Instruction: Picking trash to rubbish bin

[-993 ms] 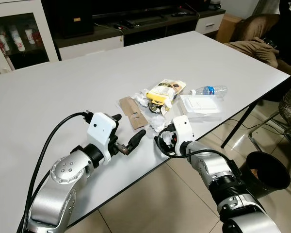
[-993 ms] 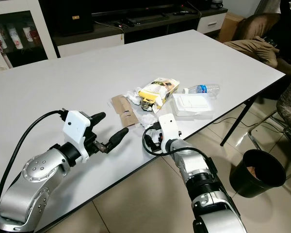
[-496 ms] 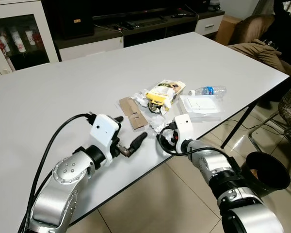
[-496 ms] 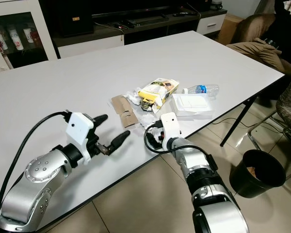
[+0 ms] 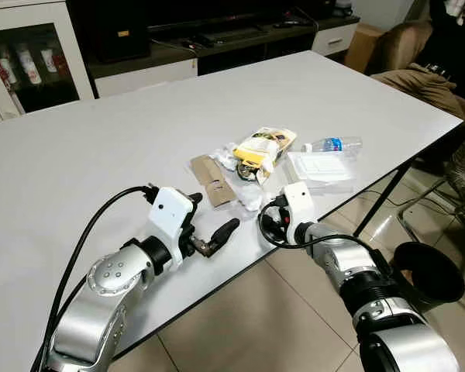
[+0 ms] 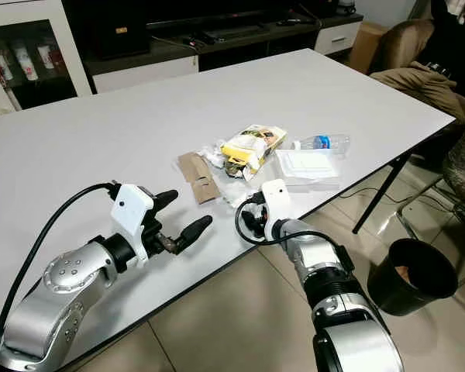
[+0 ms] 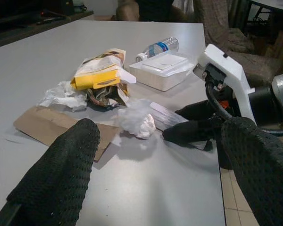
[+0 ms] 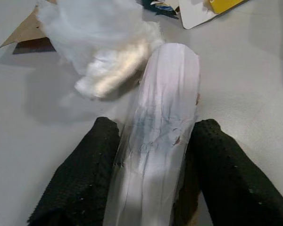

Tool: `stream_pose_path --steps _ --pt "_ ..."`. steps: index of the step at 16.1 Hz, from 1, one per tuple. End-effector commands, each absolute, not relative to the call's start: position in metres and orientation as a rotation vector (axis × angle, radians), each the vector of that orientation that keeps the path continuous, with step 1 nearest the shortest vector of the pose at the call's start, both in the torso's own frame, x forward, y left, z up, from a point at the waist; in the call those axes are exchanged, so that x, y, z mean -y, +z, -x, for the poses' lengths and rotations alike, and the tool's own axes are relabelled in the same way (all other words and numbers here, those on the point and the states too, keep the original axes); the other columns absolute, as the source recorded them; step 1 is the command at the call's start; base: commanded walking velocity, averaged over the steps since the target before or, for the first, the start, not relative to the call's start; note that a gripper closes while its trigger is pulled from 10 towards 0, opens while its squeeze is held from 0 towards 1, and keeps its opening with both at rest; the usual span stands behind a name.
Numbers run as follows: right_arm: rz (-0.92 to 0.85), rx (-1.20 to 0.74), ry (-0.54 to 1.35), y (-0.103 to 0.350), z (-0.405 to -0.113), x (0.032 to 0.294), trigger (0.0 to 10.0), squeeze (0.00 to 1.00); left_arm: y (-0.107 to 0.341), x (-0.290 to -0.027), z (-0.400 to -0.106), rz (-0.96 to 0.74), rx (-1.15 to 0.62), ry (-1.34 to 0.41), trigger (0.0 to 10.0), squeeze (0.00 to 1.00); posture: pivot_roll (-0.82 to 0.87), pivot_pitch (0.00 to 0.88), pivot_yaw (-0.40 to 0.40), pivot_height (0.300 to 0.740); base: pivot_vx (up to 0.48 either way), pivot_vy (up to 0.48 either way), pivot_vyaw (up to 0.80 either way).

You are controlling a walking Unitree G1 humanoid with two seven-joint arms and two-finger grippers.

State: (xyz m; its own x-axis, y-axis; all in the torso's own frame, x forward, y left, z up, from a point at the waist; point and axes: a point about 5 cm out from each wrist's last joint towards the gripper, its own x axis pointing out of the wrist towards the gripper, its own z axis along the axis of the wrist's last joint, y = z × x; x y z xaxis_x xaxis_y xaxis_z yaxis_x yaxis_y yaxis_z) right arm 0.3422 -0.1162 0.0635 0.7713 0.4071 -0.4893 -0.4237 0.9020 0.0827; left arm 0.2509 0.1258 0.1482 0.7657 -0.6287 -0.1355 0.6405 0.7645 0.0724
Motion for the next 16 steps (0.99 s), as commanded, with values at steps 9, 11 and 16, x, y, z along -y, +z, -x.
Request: stream_pose_path --steps 9,11,16 --pt "-0.009 -0.597 0.375 0.046 -0.330 0.132 0.0 0.00 0.140 -0.122 -0.251 -0.138 -0.123 -0.664 10.0 0.00 -0.12 0.000 -0.037 0.740 0.000 0.000 0.00" --pt "-0.012 -0.544 0.327 0.051 -0.332 0.137 0.0 0.00 0.139 -0.123 -0.252 -0.138 -0.126 -0.638 10.0 0.00 -0.12 0.000 -0.037 0.740 0.000 0.000 0.00" --pt "-0.036 -0.267 0.220 0.095 -0.328 0.154 0.0 0.00 0.129 -0.140 -0.266 -0.137 -0.132 -0.439 10.0 0.00 -0.15 0.000 -0.026 0.740 0.000 0.000 0.00"
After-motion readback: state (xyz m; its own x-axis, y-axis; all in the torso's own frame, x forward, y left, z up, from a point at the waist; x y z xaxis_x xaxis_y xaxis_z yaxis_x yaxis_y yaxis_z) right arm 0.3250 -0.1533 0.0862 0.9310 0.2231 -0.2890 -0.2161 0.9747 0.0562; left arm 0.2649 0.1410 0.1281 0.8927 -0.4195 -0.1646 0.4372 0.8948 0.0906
